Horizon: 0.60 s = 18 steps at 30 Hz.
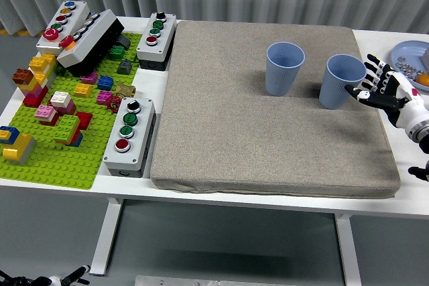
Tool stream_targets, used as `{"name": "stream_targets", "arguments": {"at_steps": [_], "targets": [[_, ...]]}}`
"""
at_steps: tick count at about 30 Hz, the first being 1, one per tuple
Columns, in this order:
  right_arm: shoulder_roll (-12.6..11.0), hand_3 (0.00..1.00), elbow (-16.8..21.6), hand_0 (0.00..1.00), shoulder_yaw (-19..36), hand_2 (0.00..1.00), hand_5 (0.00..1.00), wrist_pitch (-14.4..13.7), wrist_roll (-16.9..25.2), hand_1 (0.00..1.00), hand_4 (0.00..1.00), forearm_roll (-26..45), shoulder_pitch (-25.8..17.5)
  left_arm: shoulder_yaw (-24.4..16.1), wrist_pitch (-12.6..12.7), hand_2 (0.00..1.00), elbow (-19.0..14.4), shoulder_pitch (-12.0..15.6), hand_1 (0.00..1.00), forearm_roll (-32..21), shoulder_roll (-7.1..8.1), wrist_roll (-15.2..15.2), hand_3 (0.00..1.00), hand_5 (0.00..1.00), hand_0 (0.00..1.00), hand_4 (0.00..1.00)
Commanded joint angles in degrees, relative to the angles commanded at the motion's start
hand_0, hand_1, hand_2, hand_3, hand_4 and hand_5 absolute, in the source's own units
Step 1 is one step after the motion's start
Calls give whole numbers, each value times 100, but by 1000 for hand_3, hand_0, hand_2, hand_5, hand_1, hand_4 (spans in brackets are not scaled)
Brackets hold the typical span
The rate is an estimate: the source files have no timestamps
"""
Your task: Pick cup pour cup place
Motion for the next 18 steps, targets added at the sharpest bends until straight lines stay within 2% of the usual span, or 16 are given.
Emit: {"name": "stream_targets", "arguments": {"at_steps": [12, 18], "targets": [[-91, 998, 98, 985, 165, 998, 220, 22, -31, 943, 816, -9, -76, -21, -20, 884, 0, 56, 857, 8, 1, 20, 782, 998, 851, 595], [-251, 998, 121, 984, 154, 998, 222, -23, -33, 941, 815, 20, 156, -4, -16, 881, 0, 73, 857, -19, 10, 19, 782, 998, 851, 594]]}}
